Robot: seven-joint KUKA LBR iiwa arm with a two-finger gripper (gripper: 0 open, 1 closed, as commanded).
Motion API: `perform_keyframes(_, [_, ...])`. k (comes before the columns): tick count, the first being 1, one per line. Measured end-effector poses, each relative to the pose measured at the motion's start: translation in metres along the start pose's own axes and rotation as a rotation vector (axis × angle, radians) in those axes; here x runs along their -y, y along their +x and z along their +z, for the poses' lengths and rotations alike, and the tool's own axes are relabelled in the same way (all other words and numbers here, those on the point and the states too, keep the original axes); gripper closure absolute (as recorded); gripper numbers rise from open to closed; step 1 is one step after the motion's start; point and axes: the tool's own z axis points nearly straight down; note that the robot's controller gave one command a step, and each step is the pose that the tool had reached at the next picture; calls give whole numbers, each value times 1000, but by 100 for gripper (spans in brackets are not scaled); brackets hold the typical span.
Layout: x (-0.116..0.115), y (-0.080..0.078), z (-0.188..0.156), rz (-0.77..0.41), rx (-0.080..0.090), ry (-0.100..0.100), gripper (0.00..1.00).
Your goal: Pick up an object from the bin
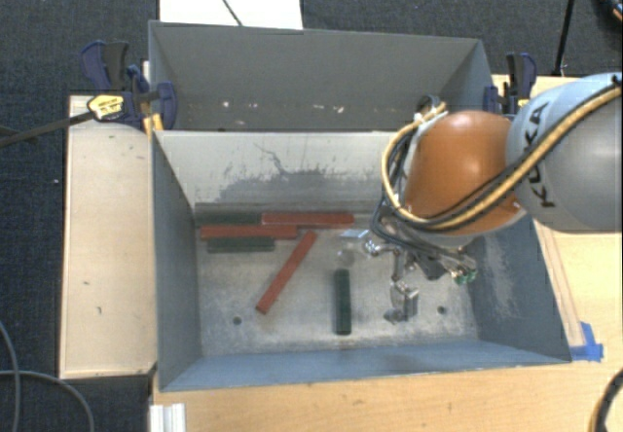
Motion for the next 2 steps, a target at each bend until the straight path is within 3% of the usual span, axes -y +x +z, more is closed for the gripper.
perform_keyframes(1, [-23, -7, 56, -83, 2, 1, 0])
perform_keyframes(2, [-31, -13, 77, -368, 9, -1, 100])
